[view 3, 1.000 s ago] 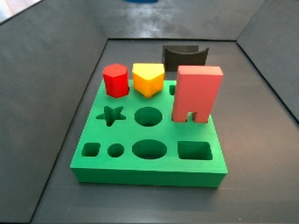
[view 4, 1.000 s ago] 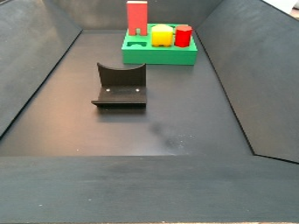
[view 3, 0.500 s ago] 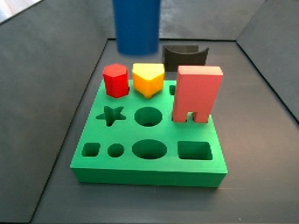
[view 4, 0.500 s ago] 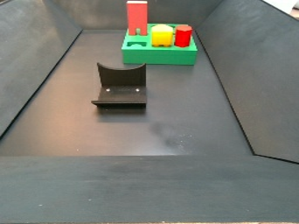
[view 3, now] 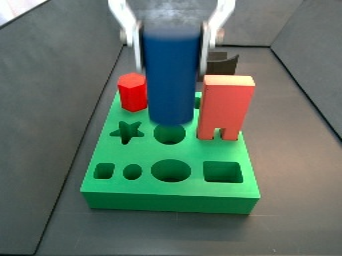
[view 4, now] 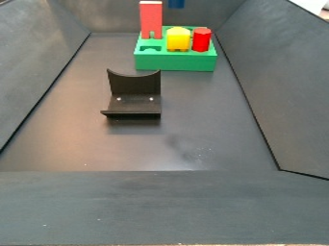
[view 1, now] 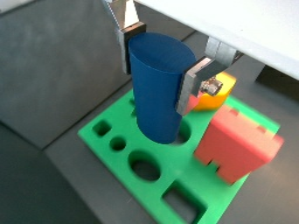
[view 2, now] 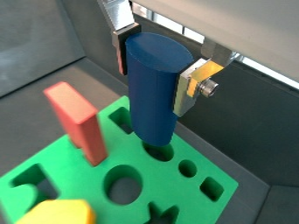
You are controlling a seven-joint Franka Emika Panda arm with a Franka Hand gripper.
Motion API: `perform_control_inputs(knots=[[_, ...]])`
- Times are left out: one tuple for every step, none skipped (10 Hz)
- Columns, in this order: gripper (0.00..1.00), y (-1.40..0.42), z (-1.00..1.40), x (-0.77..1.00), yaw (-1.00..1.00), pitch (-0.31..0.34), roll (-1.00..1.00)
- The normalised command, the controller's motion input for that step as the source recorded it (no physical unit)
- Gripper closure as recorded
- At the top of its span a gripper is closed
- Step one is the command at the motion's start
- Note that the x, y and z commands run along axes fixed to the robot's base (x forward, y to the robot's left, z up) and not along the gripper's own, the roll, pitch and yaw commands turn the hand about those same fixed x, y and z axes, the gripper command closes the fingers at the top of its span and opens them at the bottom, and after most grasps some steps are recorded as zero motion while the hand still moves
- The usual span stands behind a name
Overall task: Pick up the oval object. Move up. Place the oval object on the fixture. Regrasp the oval object. Move to above the board. Insert the oval object.
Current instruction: Insert the oval object.
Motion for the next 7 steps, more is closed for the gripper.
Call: perform_control_inputs(knots=[[1.0, -0.31, -0.57, 0.05, 0.0, -0.057, 0.0], [1.0, -0.21, -0.56, 0.0, 0.0, -0.06, 0.0], [1.0, -0.12, -0.65, 0.09, 0.0, -0.076, 0.0], [1.0, -0.01, -0.75, 0.07, 0.03, -0.084, 0.0], [1.0, 0.0, -0.73, 0.14, 0.11, -0.09, 0.0], [1.0, 0.0, -0.71, 0.14, 0.15, -0.084, 0.0], [1.0, 0.0, -0.61, 0.08, 0.07, -0.08, -0.06]])
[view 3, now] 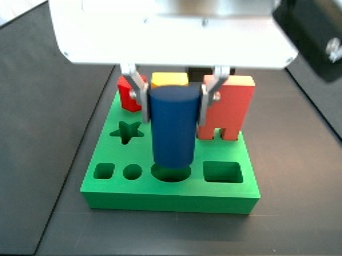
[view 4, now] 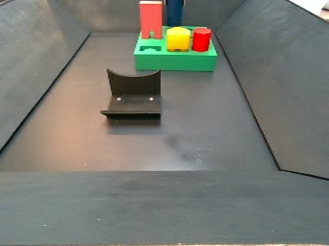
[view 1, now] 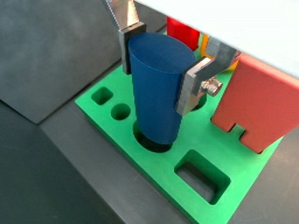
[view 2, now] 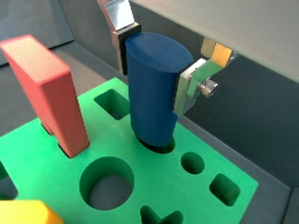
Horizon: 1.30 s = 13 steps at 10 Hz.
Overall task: Pick up the oval object. Move up. Place the oval object on the fixture. Regrasp the oval object. Move to above the board. Insert the oval object.
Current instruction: Insert the oval object.
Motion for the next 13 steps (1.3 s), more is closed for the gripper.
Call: perform_control_inputs(knots=[[1.0, -0.04, -0.3, 0.0, 0.04, -0.116, -0.14], [1.0, -0.05, -0.41, 0.0, 0.0, -0.114, -0.1], [1.0, -0.09, -0.47, -0.19, 0.0, -0.116, -0.09], [1.0, -0.02, -0.49, -0.05, 0.0, -0.117, -0.1], [1.0, 0.03, -0.69, 0.0, 0.12, -0.141, -0.06], [1.0, 0.19, -0.77, 0.0, 0.11, -0.187, -0.01], [1.0, 0.06, -0.83, -0.18, 0.03, -0.224, 0.0], [1.0, 0.0, -0.82, -0.25, 0.0, -0.219, 0.11], [1.0, -0.17, -0.73, -0.28, 0.0, -0.231, 0.19], [1.0, -0.26, -0.62, -0.23, 0.0, -0.187, 0.34], [1.0, -0.33, -0.46, -0.1, 0.0, -0.149, 0.45], [1.0, -0.33, -0.34, -0.04, 0.0, -0.11, 0.5], [1.0, -0.34, -0.35, -0.05, 0.0, -0.153, 0.49]])
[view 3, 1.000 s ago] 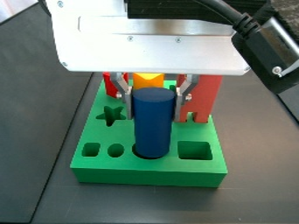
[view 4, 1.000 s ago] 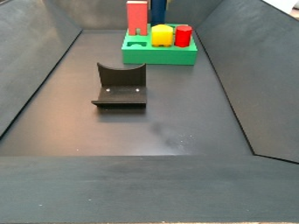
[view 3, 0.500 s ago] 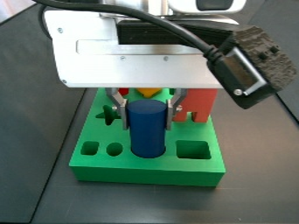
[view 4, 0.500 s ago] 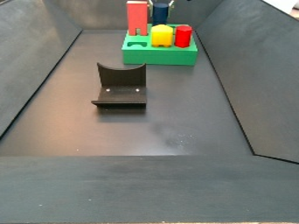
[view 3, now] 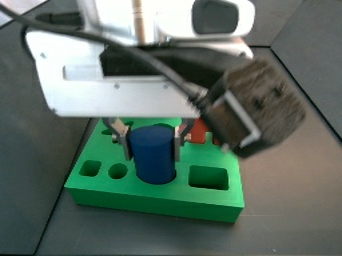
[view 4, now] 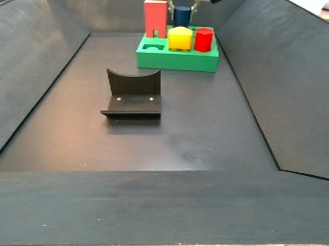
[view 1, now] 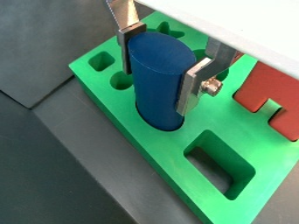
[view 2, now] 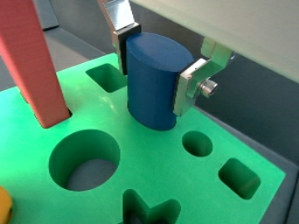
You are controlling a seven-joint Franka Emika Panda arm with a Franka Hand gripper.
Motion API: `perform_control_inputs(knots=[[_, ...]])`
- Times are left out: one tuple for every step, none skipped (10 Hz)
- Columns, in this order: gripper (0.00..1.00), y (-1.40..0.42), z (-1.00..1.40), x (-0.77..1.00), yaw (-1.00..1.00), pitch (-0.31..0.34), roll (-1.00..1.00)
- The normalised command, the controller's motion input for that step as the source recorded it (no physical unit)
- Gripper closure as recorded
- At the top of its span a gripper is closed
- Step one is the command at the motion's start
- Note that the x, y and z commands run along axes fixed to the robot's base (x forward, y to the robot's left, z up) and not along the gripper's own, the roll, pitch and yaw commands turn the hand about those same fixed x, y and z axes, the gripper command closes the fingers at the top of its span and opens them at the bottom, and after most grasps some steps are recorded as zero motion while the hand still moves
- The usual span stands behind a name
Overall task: Pick up the oval object. Move up. Place the oval object on the fixture. Regrasp the oval object. Move to above the board. Insert the oval object.
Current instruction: Insert the oval object.
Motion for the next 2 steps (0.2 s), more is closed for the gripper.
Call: perform_control_inputs(knots=[[1.0, -0.33, -0.37, -0.14, 0.0, -0.119, 0.48], [1.0, 0.0, 0.0, 0.0, 0.0, 0.0, 0.0]])
